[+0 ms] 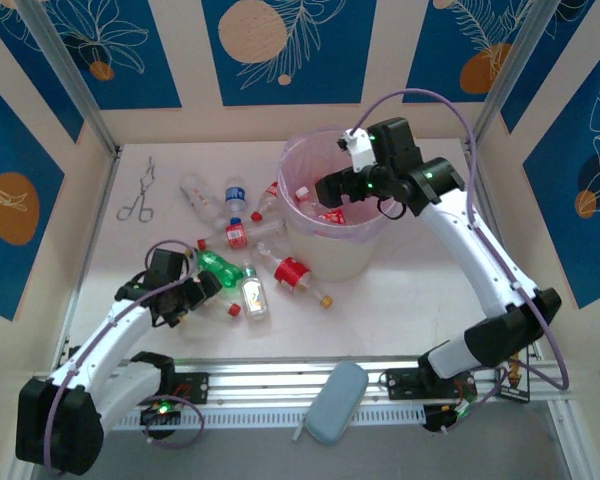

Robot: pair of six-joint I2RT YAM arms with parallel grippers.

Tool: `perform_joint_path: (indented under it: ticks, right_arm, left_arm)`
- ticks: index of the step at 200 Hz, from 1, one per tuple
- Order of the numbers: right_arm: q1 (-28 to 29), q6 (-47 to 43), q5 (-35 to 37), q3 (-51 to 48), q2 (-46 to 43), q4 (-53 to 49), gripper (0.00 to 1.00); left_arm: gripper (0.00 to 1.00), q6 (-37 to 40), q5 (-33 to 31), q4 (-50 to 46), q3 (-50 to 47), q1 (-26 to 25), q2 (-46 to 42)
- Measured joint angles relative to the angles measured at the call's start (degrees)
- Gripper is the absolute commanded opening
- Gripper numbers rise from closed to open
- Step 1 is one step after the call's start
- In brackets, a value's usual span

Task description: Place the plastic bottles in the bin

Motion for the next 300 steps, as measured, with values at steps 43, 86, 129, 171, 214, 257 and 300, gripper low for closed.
perform_joint_path:
  ticks: [43,86,129,171,214,257,300]
  right_arm:
    - [-1.40,1.11,-0.61,-3.91,-3.58,1.60,0.99]
    - [-1.55,1.92,-0.85,-5.53,-3.65,2.16,0.99]
    - [-1.70,2.60,-1.07,-6.73,-3.65,2.47,0.99]
    - [-1.70,3.30,-2.01,-6.78,-3.65,2.67,1.00]
    - [-1.75,5.62,-3.43,-7.17,-4.85,3.52,1.00]
    - [-1.79,9.03,-6.40,-10.88,-10.49,7.96,0.99]
    - [2.56,11.28,-8.61,-11.13,-11.72,12.46,0.99]
  left_arm:
    - [0.91,-4.70,0.96,6.12,-5.29,-0.11,2.08]
    - [0.69,-5.77,-0.52,5.16,-5.35,-0.11,1.77]
    - [0.63,-5.07,-1.05,4.63,-5.64,-0.13,0.94]
    - [0.63,-3.10,-1.07,3.87,-5.01,-0.17,0.96]
    - [0.51,5.81,-3.19,-0.39,5.33,-0.37,2.84]
    - [0.34,15.91,-2.08,1.99,17.42,-0.39,7.78]
    - [0.25,19.15,2.51,9.09,19.58,-0.39,8.39]
